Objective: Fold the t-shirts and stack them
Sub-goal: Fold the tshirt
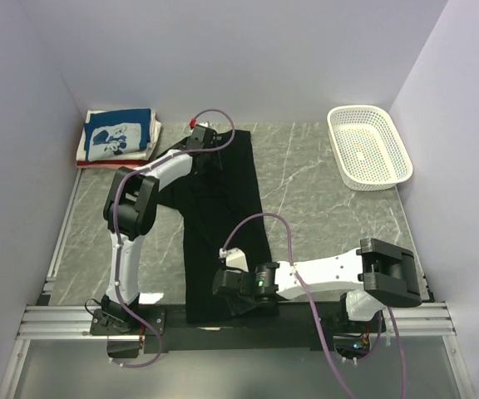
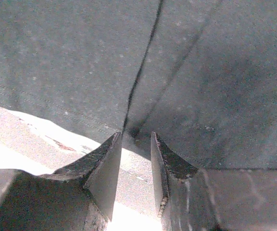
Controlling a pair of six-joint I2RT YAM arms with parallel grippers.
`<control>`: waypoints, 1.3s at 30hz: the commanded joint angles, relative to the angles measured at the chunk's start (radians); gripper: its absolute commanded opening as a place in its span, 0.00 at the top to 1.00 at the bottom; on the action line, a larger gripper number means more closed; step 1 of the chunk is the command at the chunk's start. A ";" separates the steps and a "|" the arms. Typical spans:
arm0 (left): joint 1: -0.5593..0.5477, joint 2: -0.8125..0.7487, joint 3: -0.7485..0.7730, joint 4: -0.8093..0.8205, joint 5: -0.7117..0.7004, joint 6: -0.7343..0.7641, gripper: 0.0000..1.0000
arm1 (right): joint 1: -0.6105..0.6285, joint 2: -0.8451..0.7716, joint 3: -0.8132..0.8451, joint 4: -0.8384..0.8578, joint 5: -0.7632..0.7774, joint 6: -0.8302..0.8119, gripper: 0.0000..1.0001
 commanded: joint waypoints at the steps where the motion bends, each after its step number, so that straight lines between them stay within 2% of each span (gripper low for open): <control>1: 0.000 0.008 0.026 0.004 -0.019 0.018 0.47 | 0.009 0.017 0.020 -0.023 0.050 0.039 0.62; 7: 0.000 0.014 0.021 0.001 -0.020 0.021 0.47 | 0.010 0.047 0.022 -0.006 0.043 0.038 0.69; 10: 0.001 0.017 0.023 -0.001 -0.020 0.025 0.48 | 0.013 0.048 0.026 -0.015 0.042 0.036 0.78; 22: 0.004 0.032 0.023 -0.013 -0.025 0.025 0.48 | 0.028 -0.047 -0.004 -0.051 0.049 0.049 0.99; 30: 0.010 0.040 0.027 -0.021 -0.023 0.021 0.48 | 0.047 -0.172 -0.063 -0.037 0.027 0.058 1.00; 39: 0.016 0.043 0.032 -0.026 -0.020 0.018 0.48 | 0.079 -0.201 -0.102 -0.002 -0.003 0.066 1.00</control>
